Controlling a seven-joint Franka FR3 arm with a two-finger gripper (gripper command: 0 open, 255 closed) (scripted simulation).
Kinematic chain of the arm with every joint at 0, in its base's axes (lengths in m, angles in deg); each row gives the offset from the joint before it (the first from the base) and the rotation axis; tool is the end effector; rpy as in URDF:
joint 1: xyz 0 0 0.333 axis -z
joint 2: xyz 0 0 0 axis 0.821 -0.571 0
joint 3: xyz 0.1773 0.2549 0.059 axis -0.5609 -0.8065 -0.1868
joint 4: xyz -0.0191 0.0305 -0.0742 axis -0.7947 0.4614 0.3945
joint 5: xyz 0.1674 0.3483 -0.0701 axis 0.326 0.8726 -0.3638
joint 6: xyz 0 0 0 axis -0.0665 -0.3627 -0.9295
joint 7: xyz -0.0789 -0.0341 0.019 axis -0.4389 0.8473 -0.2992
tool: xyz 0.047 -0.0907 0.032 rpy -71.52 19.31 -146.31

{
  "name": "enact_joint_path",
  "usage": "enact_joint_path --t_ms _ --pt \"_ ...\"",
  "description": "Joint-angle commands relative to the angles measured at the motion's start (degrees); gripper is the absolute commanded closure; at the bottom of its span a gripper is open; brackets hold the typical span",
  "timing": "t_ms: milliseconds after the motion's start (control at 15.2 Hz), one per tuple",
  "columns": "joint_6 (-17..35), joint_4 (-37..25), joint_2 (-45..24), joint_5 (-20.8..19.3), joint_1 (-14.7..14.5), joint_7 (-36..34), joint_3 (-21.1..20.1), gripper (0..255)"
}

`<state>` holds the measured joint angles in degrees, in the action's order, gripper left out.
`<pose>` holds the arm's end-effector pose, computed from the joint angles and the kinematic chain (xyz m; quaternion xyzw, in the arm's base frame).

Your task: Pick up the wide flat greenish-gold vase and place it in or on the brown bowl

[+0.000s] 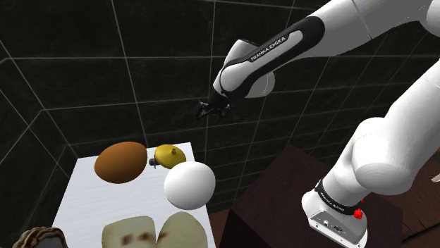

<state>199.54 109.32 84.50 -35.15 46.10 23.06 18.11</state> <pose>0.4656 0.1065 0.3367 -0.9726 0.1514 -0.1013 0.1447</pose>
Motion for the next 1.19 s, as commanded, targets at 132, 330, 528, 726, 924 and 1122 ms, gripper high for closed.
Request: enact_joint_path --t_ms 132,330,528,726,924,1122 --pt "5.4 -4.1 -9.3 5.4 -1.5 2.7 -1.1 0" --pt "8.8 -8.0 -16.4 9.4 -1.8 5.2 -2.6 0" --pt "11.8 -12.6 -23.4 12.5 -1.5 7.0 -4.6 0" --pt "14.2 -17.6 -30.4 14.2 -1.2 8.1 -6.3 0" --pt "15.5 -20.5 -34.4 14.8 -1.2 8.5 -7.1 0" --pt "16.7 -22.2 -37.1 15.0 -1.2 8.9 -7.6 0"
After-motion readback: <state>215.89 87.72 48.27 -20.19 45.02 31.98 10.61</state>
